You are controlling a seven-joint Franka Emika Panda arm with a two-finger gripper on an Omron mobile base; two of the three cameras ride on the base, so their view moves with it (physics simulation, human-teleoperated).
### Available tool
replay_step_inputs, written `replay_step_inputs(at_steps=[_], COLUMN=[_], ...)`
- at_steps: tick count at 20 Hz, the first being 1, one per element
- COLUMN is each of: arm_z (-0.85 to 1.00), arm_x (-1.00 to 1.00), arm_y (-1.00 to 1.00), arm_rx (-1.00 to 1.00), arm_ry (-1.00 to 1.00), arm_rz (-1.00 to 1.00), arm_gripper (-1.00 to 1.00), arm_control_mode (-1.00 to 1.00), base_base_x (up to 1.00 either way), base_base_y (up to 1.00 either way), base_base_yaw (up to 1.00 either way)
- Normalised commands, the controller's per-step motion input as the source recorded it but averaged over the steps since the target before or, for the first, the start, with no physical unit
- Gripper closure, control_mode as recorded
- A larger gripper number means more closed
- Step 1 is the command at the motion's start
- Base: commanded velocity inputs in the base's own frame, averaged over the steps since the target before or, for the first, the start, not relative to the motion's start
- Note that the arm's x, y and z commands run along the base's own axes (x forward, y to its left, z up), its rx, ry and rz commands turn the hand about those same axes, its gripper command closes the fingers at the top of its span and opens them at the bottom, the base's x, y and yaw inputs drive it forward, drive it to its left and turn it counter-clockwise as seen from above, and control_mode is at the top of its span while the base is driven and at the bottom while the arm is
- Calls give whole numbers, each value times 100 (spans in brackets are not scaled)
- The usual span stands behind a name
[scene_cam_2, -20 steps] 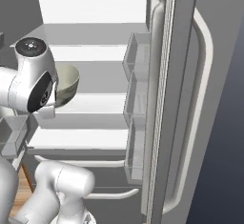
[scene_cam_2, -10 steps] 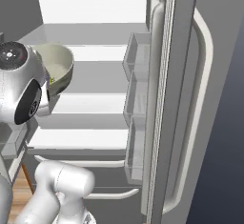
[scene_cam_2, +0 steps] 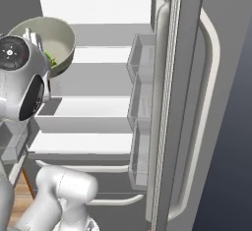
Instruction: Move the glass cup from next to the sink to the open cabinet. Then, move the bowl with the lemon to the fridge to clear the area for faucet cleaning.
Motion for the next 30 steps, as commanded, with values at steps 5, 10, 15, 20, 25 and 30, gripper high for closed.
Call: replay_step_inputs(at_steps=[5,10,15,20,25,30], arm_z=[-2,-9,5,10,0,11], arm_x=[83,100,60,9,64,79], arm_y=[0,1,11,3,0,0], arm_rx=[1,0,0,0,0,0], arm_ry=[17,11,-2,-6,4,4], arm_rz=[0,0,0,0,-5,-8], arm_gripper=[100,100,100,100,100,100], arm_control_mode=[-100,-100,-100,-100,-100,-100], base_base_x=[0,0,0,0,0,0], base_base_y=[0,0,0,0,0,0], base_base_yaw=[0,0,0,0,0,0])
